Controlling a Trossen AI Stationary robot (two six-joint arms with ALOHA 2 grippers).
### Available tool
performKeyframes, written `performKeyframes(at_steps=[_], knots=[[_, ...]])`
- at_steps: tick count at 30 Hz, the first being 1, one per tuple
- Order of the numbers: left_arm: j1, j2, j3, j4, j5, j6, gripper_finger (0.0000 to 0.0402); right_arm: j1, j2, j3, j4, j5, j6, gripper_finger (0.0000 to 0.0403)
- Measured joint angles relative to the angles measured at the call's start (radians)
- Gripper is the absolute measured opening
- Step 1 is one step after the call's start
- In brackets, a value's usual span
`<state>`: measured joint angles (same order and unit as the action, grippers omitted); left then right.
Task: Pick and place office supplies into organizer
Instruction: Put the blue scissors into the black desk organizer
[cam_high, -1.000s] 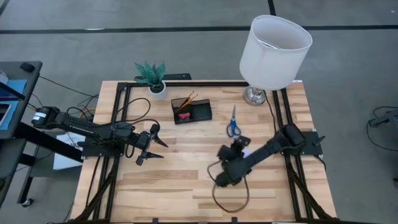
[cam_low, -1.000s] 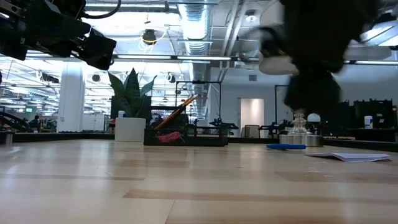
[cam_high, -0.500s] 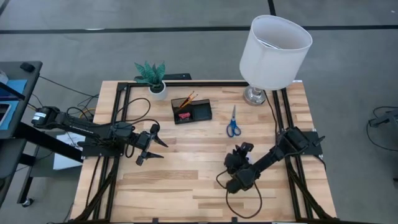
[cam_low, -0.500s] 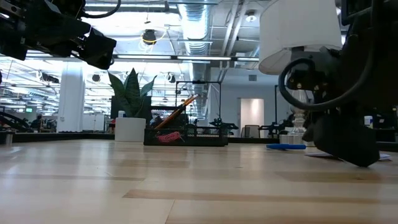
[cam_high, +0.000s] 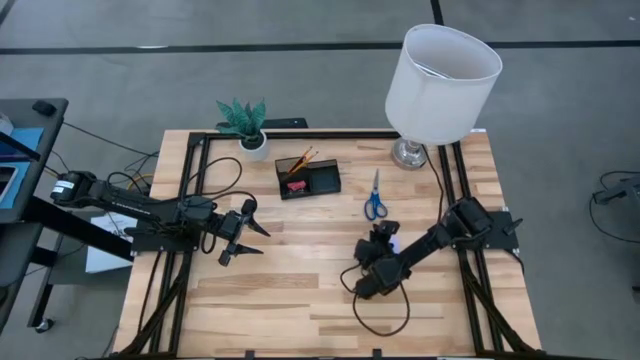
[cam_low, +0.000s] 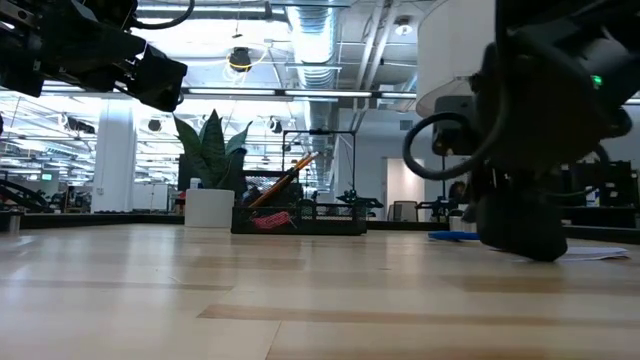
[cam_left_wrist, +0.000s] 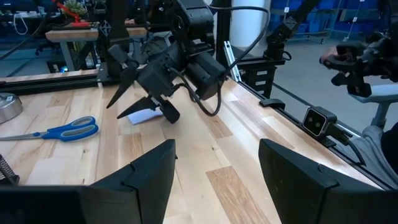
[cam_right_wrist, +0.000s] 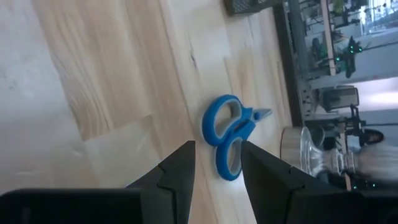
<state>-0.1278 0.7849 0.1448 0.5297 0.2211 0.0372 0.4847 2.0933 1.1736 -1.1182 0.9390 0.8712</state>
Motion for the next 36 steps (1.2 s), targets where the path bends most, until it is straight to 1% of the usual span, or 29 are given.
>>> performKeyframes(at_steps=[2,5,13,16,19,22,24,26,28,31,34,36], knots=[[0.000,0.000,0.000,0.000,0.000,0.001,0.0223,-0.007,0.000,0.000,0.023,-0.013,-0.042,0.0123],[0.000,0.000,0.000,0.000,0.000,0.003,0.0223,-0.019,-0.001,0.000,0.041,-0.060,-0.073,0.0123],[0.000,0.000,0.000,-0.001,0.000,0.003,0.0223,-0.016,-0.005,0.035,0.028,-0.128,-0.082,0.0123],[0.000,0.000,0.000,-0.002,0.000,0.006,0.0223,0.007,-0.028,0.057,0.083,-0.119,-0.041,0.0123],[0.000,0.000,0.000,-0.001,0.000,0.006,0.0223,0.037,-0.098,0.054,0.064,-0.075,0.031,0.0123],[0.000,0.000,0.000,-0.001,0.000,0.006,0.0223,0.064,-0.170,0.019,0.056,-0.019,0.165,0.0123],[0.000,0.000,0.000,0.000,0.000,0.006,0.0223,0.085,-0.225,-0.017,0.082,0.032,0.268,0.0123],[0.000,0.000,0.000,0.000,0.000,0.005,0.0223,0.107,-0.265,-0.063,0.121,0.046,0.315,0.0123],[0.000,0.000,0.000,0.000,0.000,0.005,0.0223,0.130,-0.287,-0.121,0.214,0.047,0.302,0.0123],[0.000,0.000,0.000,-0.001,0.000,0.005,0.0223,0.151,-0.292,-0.202,0.365,0.049,0.196,0.0123],[0.000,0.000,0.000,0.000,0.000,0.005,0.0223,0.141,-0.273,-0.270,0.481,0.038,0.134,0.0123],[0.000,0.000,0.000,0.003,0.000,0.005,0.0223,0.130,-0.262,-0.307,0.532,0.035,0.126,0.0123]])
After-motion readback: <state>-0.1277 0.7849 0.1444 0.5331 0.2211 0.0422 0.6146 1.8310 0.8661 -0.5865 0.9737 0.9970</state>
